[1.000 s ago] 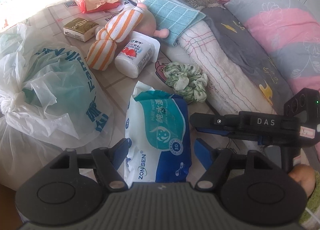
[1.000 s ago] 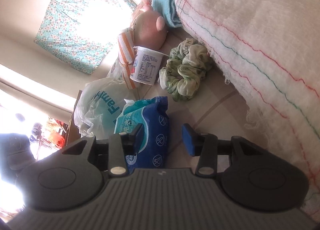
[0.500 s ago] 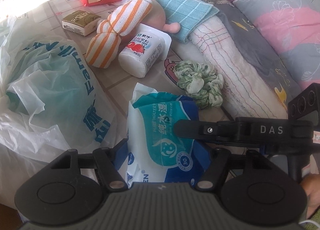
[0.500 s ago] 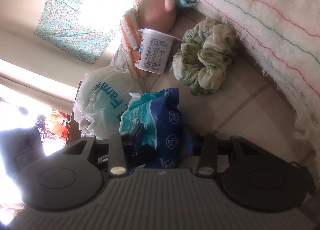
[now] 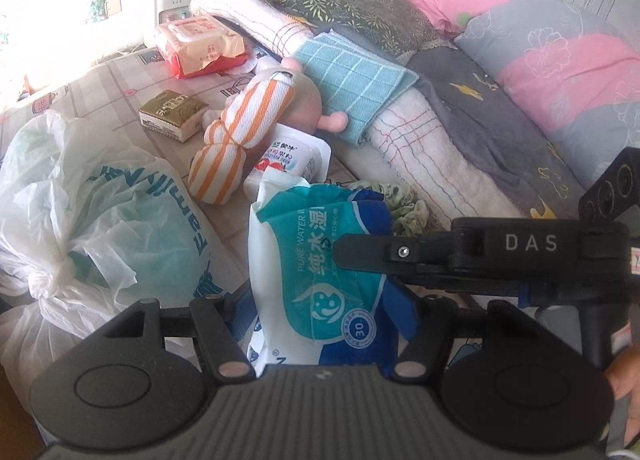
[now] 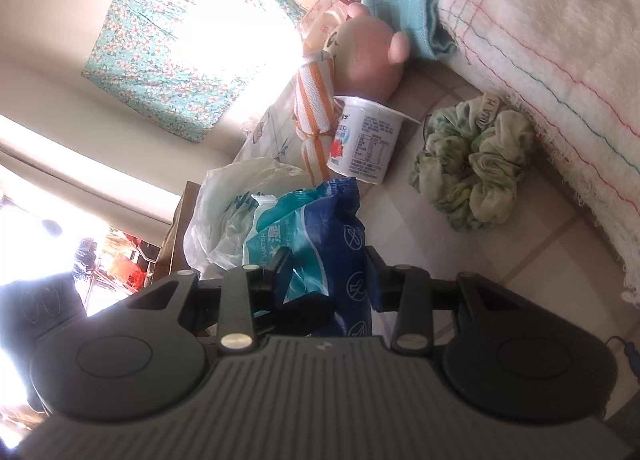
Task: Organize soft objects
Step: 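Carry the wet wipes pack with the right tool over the box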
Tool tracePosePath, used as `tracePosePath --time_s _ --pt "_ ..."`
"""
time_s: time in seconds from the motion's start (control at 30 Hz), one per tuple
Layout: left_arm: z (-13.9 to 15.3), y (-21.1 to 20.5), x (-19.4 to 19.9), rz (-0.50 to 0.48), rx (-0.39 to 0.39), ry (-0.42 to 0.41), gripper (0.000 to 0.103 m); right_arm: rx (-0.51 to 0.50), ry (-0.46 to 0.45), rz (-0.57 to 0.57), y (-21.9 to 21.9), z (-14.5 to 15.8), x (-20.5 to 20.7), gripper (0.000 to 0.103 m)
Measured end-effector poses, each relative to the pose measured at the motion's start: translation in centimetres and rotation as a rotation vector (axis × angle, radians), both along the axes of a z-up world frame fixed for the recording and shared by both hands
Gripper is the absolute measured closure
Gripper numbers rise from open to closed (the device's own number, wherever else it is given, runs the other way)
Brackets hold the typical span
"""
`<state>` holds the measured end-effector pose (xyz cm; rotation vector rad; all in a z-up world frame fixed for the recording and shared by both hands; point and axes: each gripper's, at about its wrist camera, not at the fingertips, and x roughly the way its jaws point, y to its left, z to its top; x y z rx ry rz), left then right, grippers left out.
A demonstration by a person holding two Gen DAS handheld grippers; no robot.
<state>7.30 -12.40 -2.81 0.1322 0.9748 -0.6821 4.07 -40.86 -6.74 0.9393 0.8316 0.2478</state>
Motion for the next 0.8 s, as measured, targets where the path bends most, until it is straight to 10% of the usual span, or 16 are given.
tracePosePath --time_s 0.4,0.8 --pt "6.2 6.7 0.6 0.137 -0.089 -0.139 0.035 -0.069 -0.126 0.091 5.1 7.2 3.5 0.066" --pt "10.3 21.3 0.8 0.448 -0.083 -0.224 0.036 -0.066 -0.231 0.371 20.2 12.4 9.5 0.065"
